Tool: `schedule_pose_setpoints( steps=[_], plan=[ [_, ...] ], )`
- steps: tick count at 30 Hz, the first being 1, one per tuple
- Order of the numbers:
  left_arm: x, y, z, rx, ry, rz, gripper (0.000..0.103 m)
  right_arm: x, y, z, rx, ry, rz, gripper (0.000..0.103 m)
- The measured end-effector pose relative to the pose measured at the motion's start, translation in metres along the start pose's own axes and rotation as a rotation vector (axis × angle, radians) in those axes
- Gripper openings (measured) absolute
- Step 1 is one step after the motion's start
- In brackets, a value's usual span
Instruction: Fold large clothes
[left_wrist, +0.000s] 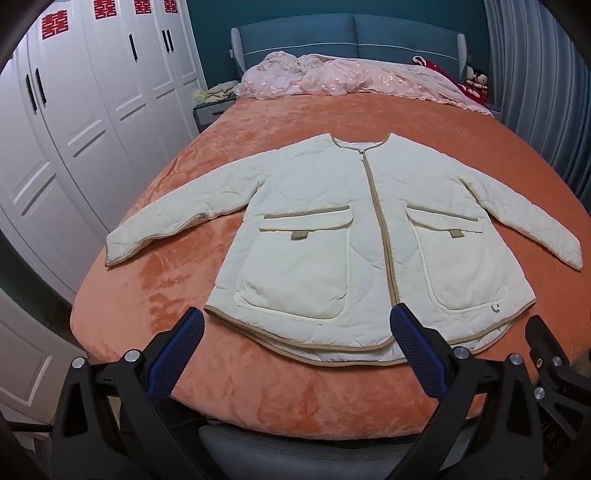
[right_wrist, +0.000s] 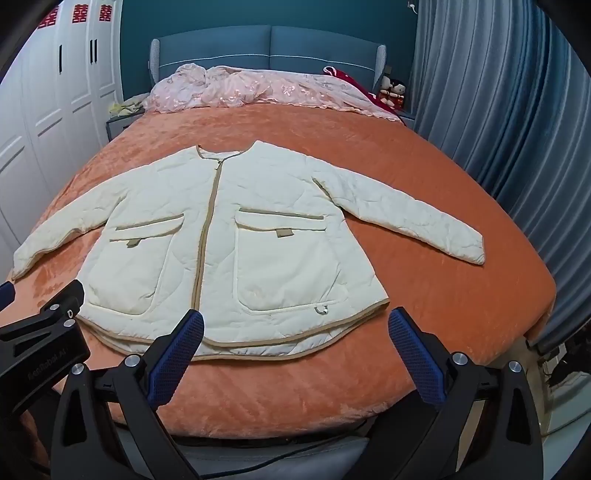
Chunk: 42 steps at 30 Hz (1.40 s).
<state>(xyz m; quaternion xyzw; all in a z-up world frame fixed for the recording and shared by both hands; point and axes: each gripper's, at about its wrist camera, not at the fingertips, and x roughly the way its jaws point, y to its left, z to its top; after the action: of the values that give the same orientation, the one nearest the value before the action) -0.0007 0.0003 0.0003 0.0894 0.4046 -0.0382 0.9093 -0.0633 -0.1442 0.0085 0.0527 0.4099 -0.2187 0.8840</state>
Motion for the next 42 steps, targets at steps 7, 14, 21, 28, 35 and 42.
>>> schedule_pose_setpoints(
  steps=[7,14,21,28,35,42],
  plan=[
    [-0.008,-0.005,0.008,0.007,0.003,0.007,0.098,-0.004,0.000,0.006,-0.012,-0.014,-0.008,0.098],
    [-0.009,-0.002,0.016,0.009,-0.008,0.013,0.098,-0.004,-0.005,0.009,0.004,-0.021,0.000,0.098],
    [-0.009,-0.002,0.018,0.012,-0.008,0.021,0.098,-0.004,-0.003,0.009,0.002,-0.019,0.001,0.098],
    [-0.009,0.002,0.024,0.012,-0.008,0.024,0.098,-0.004,-0.002,0.009,-0.005,-0.022,-0.001,0.098],
    [-0.009,-0.001,0.019,0.011,-0.008,0.021,0.098,-0.005,-0.001,0.009,-0.005,-0.021,-0.001,0.098],
    [-0.008,0.000,0.020,0.015,-0.006,0.024,0.098,-0.004,0.000,0.007,-0.006,-0.017,0.002,0.098]
  ],
)
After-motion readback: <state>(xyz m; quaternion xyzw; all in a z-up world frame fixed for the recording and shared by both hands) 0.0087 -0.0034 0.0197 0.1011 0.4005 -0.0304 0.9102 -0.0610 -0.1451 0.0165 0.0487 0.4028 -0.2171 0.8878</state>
